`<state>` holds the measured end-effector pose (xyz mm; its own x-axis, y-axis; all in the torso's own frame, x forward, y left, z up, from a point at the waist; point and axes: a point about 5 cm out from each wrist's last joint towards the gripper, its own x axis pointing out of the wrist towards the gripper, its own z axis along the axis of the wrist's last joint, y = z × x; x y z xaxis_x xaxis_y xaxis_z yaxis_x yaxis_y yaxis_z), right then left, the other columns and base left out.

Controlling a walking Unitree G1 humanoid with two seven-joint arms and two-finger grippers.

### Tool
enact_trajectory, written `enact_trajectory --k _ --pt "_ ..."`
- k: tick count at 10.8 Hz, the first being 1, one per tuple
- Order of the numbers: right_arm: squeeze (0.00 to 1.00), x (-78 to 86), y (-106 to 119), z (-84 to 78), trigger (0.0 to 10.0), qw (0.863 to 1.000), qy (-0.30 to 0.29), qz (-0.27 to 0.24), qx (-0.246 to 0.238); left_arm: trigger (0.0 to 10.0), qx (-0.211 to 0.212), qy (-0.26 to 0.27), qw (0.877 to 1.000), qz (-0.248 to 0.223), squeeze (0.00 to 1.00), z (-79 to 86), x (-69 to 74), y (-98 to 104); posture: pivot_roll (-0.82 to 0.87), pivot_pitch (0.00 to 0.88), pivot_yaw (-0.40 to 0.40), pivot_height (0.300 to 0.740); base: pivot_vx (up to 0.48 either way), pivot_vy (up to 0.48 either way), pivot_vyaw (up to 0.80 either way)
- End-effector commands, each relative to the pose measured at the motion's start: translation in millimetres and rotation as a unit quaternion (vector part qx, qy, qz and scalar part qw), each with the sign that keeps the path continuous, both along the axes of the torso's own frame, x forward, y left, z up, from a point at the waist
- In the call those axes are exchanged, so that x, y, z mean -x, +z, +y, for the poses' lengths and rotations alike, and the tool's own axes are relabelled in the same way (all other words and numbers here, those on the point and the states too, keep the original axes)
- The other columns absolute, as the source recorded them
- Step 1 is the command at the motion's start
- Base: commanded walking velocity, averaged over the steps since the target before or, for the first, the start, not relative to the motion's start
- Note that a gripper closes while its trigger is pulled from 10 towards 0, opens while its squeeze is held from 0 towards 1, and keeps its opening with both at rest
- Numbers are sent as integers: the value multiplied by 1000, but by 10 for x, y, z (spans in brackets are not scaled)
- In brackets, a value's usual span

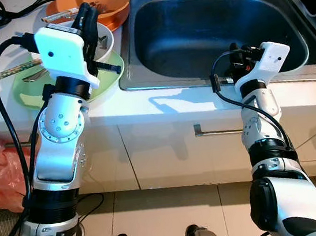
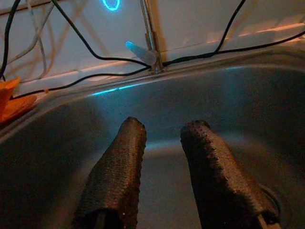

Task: Kitchen organization

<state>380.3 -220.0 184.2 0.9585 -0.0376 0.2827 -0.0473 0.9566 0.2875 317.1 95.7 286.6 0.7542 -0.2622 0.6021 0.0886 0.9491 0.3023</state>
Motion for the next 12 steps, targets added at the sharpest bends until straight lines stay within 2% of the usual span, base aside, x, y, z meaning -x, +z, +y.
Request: enact_trajectory --k 1,3,4,5,6,8,9,11,12 --pt "0 24 -234 45 10000 999 8 49 -11 0 -17 -2 1000 -23 0 -41 51 61 231 187 -61 740 0 0 0" --pt "0 25 -237 39 10000 999 8 50 -12 0 -54 20 996 -70 0 -48 97 156 229 189 -60 740 0 0 0" --pt "0 27 -248 46 10000 999 9 51 -13 0 -107 39 987 -115 0 -93 152 234 231 188 -62 740 0 0 0" --pt "0 28 -254 50 10000 999 9 52 -13 0 -135 49 980 -136 0 -119 178 261 231 188 -62 740 0 0 0" --pt "0 25 -255 68 10000 999 11 52 -13 0 -120 41 981 -148 0 -143 210 300 231 186 -61 740 0 0 0" --pt "0 21 -254 90 10000 998 14 51 -14 0 -95 -15 986 -138 0 -291 223 289 232 184 -61 740 0 0 0" --pt "0 18 -247 109 10000 999 16 48 -14 0 -27 -63 990 -126 0 -379 251 332 227 179 -58 740 0 0 0" --pt "0 21 -237 125 10000 999 18 43 -16 0 67 -117 985 -104 0 -405 257 413 220 171 -54 740 0 0 0" --pt "0 21 -229 121 10000 999 16 40 -19 10000 107 -152 979 -81 0 -405 232 432 220 165 -52 740 0 0 0"
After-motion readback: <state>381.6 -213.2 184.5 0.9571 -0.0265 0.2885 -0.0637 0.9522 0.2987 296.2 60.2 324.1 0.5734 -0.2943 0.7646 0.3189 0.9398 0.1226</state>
